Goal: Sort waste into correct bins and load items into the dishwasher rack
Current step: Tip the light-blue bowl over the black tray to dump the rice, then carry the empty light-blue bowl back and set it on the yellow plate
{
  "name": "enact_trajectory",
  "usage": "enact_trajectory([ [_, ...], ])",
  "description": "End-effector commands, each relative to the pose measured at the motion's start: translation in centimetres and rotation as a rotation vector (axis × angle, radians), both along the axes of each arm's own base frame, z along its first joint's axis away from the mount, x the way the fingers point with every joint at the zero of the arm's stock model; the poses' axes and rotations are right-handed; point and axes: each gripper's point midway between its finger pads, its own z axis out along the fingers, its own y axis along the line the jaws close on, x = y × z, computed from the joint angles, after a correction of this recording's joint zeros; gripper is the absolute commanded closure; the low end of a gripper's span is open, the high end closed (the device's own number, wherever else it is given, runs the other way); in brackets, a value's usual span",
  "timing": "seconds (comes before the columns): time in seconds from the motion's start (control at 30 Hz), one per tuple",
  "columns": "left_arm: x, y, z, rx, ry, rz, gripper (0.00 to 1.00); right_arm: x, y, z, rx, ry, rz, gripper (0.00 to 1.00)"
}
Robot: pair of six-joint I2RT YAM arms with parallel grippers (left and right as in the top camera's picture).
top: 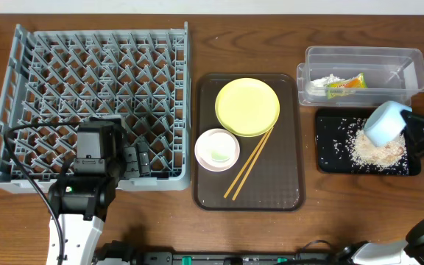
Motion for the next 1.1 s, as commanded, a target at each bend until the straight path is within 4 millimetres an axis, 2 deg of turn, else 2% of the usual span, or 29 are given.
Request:
enact_trajectory([
  [0.0,0.4,0.2,0.9,-0.002,-0.02,0.014,0.05,-0.4,-1.0,0.8,0.059,-0.001,-0.017,0.99],
  [0.23,0.4,0.2,0.9,-0.002,-0.02,0.014,0.05,0.1,-0.6,0.9,0.011,-0.038,0.004,0.99],
  [0.5,0.4,0.2,0.9,-0.002,-0.02,0.014,0.05,1.5,2.6,1.0,-0.091,-0.126,0.11,0.99],
  [0.7,0.4,0.2,0.9,-0.002,-0.02,0.014,0.05,2.6,7.2,0.9,-0.22,-0.263,0.244,0.99],
  [1.07,0.4,0.2,0.9,-0.002,-0.02,0.014,0.05,3.0,18.0,1.1,-0.222,-0.35,0.544,0.99],
])
